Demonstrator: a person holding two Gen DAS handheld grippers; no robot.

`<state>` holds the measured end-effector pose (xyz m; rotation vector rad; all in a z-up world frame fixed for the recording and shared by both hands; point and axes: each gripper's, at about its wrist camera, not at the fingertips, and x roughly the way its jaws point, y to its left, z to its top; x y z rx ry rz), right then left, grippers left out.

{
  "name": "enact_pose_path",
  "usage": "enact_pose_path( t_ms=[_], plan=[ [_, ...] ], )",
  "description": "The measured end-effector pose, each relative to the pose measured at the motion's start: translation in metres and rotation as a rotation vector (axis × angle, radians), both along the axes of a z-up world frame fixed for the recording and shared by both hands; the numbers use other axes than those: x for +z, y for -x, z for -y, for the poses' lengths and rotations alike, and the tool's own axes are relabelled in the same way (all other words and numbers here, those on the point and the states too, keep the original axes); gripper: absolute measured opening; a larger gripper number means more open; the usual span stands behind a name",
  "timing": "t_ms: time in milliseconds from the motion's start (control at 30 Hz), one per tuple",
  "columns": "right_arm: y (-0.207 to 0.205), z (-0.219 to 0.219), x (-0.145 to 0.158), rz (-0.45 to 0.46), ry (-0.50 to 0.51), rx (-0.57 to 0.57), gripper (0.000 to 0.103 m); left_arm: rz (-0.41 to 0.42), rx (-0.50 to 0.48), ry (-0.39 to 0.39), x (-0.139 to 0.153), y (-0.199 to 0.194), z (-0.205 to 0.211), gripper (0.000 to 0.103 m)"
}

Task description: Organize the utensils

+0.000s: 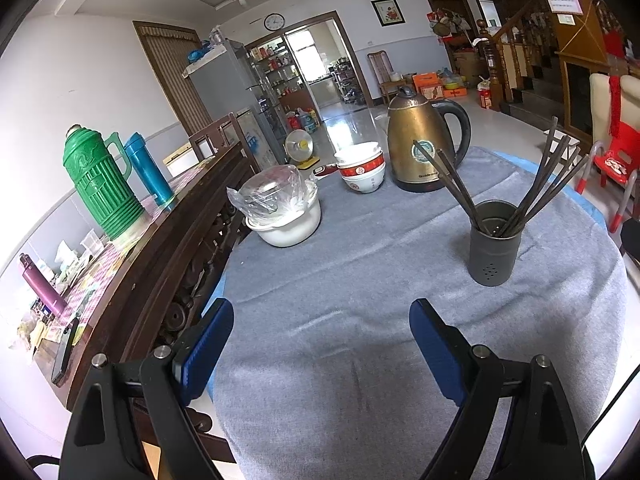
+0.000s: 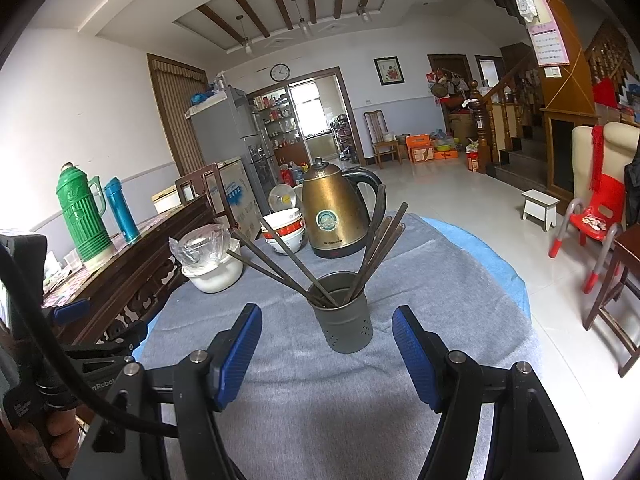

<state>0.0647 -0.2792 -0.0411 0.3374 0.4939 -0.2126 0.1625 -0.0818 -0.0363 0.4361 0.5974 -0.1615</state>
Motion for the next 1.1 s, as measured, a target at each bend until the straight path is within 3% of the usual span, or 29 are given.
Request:
enact_pose_path(
  t_ms=[967,1100],
  plan=[
    [-0.022,-0.004,0.005,-0.011,0.019,-0.039,0.072,-0.005,-0.021,0.018,0.001,-0.012,-0.003,0.09],
    [-0.028,-0.004,-0.001,-0.035,0.033,-0.041,0.072,-0.051,-0.022,0.045,-0.008,-0.023,-0.008,0.09]
  ],
)
